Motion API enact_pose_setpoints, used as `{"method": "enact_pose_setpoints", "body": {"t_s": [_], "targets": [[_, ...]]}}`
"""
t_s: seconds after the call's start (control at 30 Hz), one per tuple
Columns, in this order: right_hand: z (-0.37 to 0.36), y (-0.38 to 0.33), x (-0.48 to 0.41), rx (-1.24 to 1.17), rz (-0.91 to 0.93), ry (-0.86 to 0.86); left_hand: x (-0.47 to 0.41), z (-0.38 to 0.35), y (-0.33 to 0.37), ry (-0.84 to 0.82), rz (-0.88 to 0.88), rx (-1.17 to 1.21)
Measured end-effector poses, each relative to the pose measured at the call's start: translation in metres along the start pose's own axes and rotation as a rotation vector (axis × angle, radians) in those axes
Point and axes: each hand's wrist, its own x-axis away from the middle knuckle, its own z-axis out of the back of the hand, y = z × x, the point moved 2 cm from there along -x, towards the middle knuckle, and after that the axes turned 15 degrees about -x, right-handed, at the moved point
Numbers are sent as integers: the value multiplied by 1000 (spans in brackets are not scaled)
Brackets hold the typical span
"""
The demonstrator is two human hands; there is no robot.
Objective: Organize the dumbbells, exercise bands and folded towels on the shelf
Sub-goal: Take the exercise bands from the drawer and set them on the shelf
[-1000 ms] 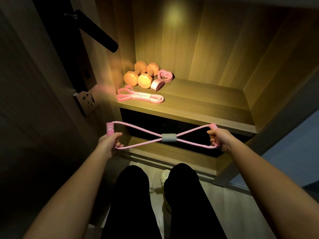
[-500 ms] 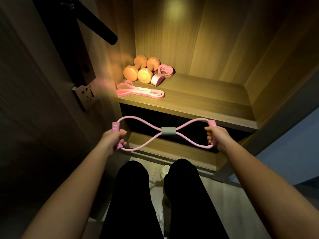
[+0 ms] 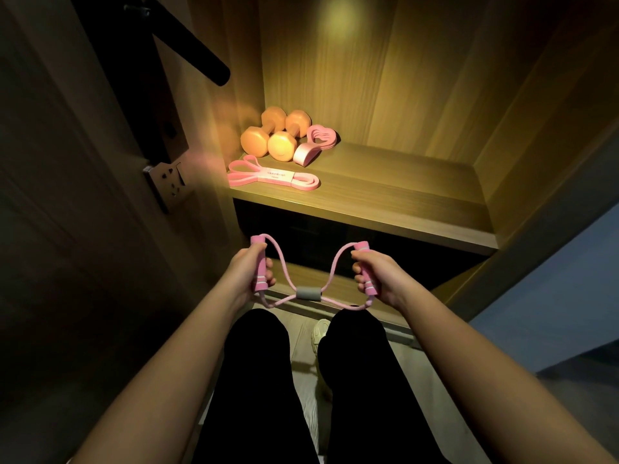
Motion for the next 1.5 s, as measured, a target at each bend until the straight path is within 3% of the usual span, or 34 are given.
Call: {"method": "enact_pose_setpoints", "body": {"t_s": [0.17, 0.43, 0.57, 0.67, 0.83, 0.93, 1.1, 1.23, 1.37, 1.5], "targets": [[-11, 3, 2, 42, 33, 0, -1, 0, -1, 44, -40, -128], [21, -21, 1, 647, 483, 176, -1, 36, 5, 338, -322, -602], [32, -24, 7, 1033, 579, 319, 2, 42, 5, 451, -411, -1035], [28, -26, 10, 943, 548, 215, 5, 43, 7, 372, -424, -1033], [20, -19, 13, 500, 315, -45, 5, 39, 2, 89, -413, -648], [17, -13, 13, 259, 172, -104, 4, 34, 2, 32, -271, -438], [16, -4, 9, 289, 211, -30, 4, 27, -1, 135, -270, -525], [19, -3, 6, 160, 220, 99, -2, 31, -1, 214, -273, -497], [2, 10, 5, 84, 90, 25, -5, 13, -4, 172, -203, -410], [-26, 28, 3, 188, -19, -38, -2, -25, -19, 82, -156, -380]]}}
